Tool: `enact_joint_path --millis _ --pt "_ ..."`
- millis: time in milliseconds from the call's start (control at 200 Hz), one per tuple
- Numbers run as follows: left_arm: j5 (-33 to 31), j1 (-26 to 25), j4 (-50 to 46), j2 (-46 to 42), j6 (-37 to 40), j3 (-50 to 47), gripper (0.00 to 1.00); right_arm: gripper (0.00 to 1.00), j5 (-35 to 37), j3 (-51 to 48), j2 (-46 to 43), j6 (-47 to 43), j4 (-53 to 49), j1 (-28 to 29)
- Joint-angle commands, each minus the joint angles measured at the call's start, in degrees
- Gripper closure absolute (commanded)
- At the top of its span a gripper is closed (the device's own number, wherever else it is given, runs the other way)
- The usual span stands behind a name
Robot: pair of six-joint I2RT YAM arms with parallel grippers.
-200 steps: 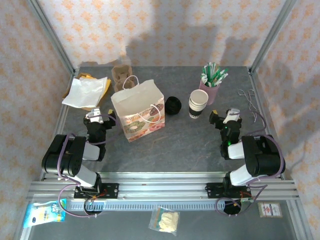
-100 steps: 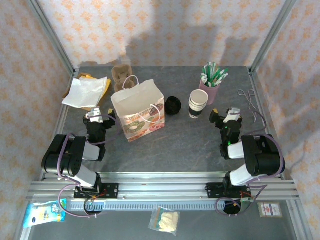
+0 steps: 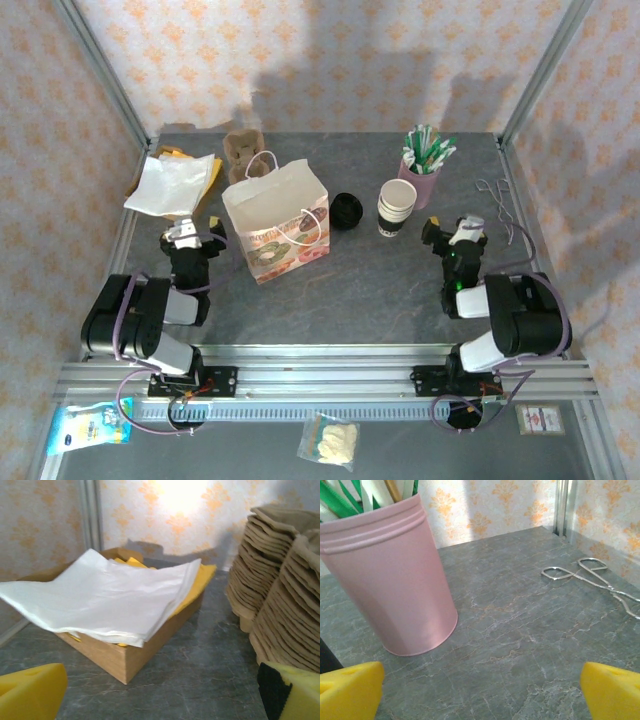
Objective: Pack the takeout coffee
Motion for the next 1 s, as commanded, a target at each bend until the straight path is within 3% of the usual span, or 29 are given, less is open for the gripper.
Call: enact_joint_path --millis 0,125,215,305,335,365,415,500,581,686,851,996 --pt "-6.61 0.44 -3.50 -7.94 -2.94 -0.27 0.01 0.00 3.07 2.59 -7.76 1.55 -6.25 0.29" --pt "-10.53 0.41 -23.39 -21.55 -6.67 2.00 0.01 0.00 4.61 3.95 -20.99 6.74 -17.97 0.28" --pt "-15.62 0.42 -42.96 -32.18 -14.46 6.67 0.01 0.00 7.12 9.81 -29.62 15.90 -36.21 0.28" --pt "-24.11 1.50 -71.68 -40.67 -42.20 14.05 0.01 0.00 16.98 19.89 -33.91 37.91 -63.61 0.20" --pt "-20.35 3.46 -76.21 -42.93 -45.50 15.59 0.01 0.00 17.62 23.45 -34.58 41.57 -71.62 0.12" --pt "-12.71 6.06 -78.27 -45.16 -45.27 16.62 0.01 0.00 15.16 26.21 -35.14 40.41 -76.04 0.05" --pt "-3.23 9.58 -81.29 -48.60 -47.61 17.32 0.01 0.00 7.17 30.42 -35.96 34.70 -80.20 0.02" --pt "8.98 12.25 -81.36 -53.17 -53.12 15.95 0.01 0.00 0.74 34.93 -36.25 32.93 -85.57 0.06" --pt "16.14 12.35 -81.70 -53.75 -54.89 16.52 0.01 0.00 -3.44 39.48 -34.70 31.30 -90.72 0.02" --pt "17.73 12.06 -94.49 -47.88 -50.84 25.01 0.01 0.04 -6.34 46.31 -29.78 29.45 -100.11 0.02" --pt "3.53 3.66 -116.22 -39.47 -43.78 39.47 0.04 0.17 -8.76 55.21 -21.37 26.79 -112.39 1.88" --pt "0.54 0.68 -126.57 -33.65 -38.72 47.26 0.09 0.24 -5.04 60.77 -16.62 26.74 -116.78 7.14"
